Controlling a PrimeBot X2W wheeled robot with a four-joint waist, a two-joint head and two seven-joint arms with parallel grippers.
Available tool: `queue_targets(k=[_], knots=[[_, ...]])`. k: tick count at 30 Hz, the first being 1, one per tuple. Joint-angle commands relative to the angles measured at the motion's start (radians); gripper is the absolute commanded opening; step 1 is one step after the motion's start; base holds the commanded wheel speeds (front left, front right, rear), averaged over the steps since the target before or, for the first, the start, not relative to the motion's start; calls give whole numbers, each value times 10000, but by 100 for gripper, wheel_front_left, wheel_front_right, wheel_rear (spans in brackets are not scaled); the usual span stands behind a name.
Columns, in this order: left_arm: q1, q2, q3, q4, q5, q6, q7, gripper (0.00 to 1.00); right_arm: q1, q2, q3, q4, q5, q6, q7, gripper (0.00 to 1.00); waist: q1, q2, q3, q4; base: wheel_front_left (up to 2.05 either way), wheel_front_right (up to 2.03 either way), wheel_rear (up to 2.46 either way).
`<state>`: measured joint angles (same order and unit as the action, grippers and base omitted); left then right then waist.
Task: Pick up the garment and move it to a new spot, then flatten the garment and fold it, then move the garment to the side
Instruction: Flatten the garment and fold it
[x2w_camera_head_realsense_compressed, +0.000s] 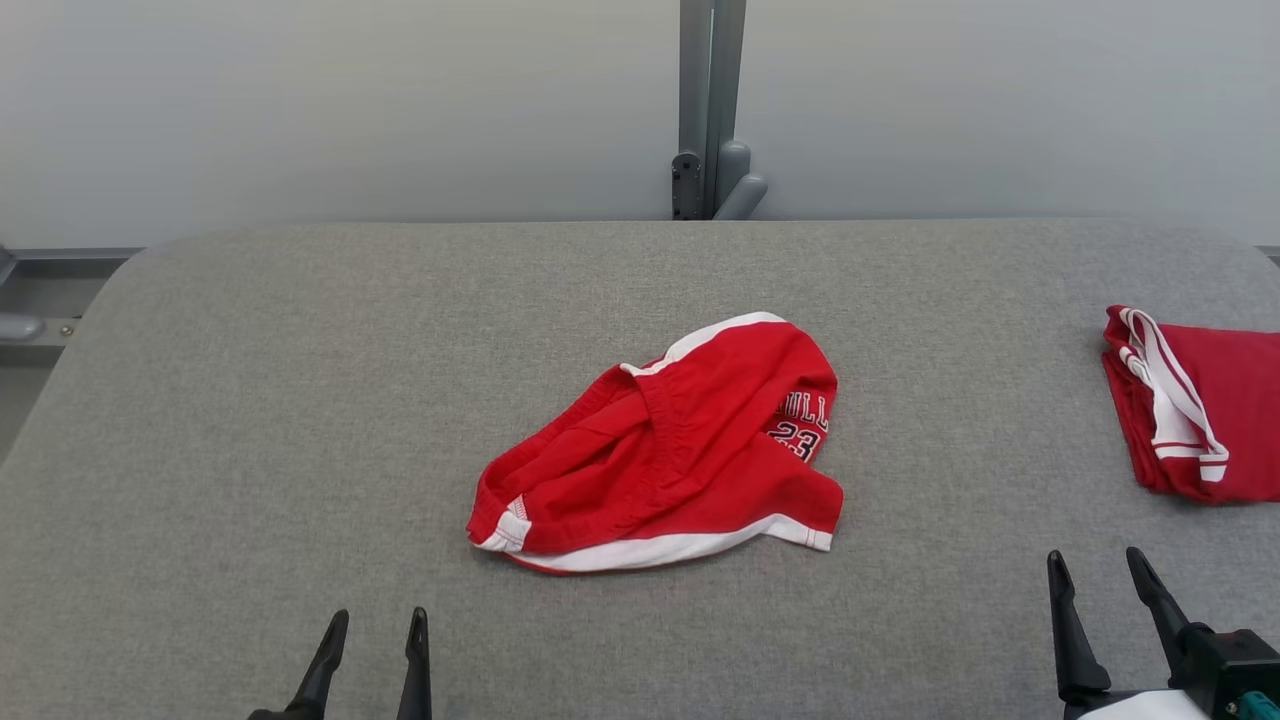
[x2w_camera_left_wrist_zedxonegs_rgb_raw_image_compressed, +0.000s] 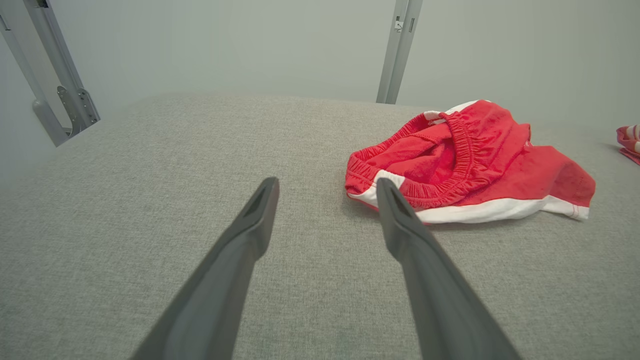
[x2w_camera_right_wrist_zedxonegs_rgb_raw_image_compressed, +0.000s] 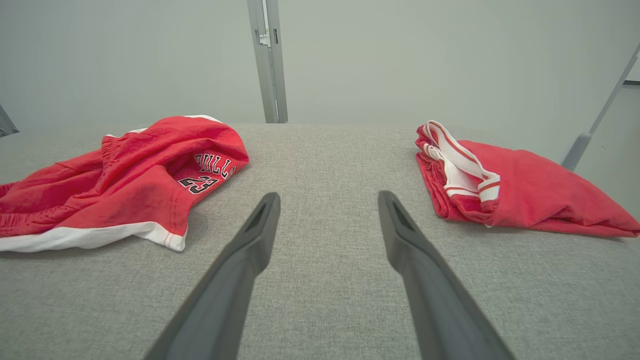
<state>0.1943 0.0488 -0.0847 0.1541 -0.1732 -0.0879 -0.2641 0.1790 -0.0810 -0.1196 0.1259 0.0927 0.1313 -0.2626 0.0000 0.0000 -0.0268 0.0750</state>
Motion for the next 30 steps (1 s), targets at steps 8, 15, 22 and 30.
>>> queue_targets(k=[8,15,22,30], knots=[[-130,35,94,20,42,-99,2,100,-51,-14,65,40,-68,-11,-28,100,0,0,-5,-89,0,0,0],[-448,33,-192,-120,286,-185,2,100,-176,-187,394,-167,-146,-11,-28,100,0,0,87,-59,0,0,0],[-1758,418,-1546,547,923,-386,229,100,-1251,-892,2236,804,67,-11,-28,100,0,0,790,-124,0,0,0],[-3873,970,-3041,1161,935,-423,1996,100,-3682,-1382,4392,2709,726,-11,1067,100,0,0,2030,-189,0,0,0]])
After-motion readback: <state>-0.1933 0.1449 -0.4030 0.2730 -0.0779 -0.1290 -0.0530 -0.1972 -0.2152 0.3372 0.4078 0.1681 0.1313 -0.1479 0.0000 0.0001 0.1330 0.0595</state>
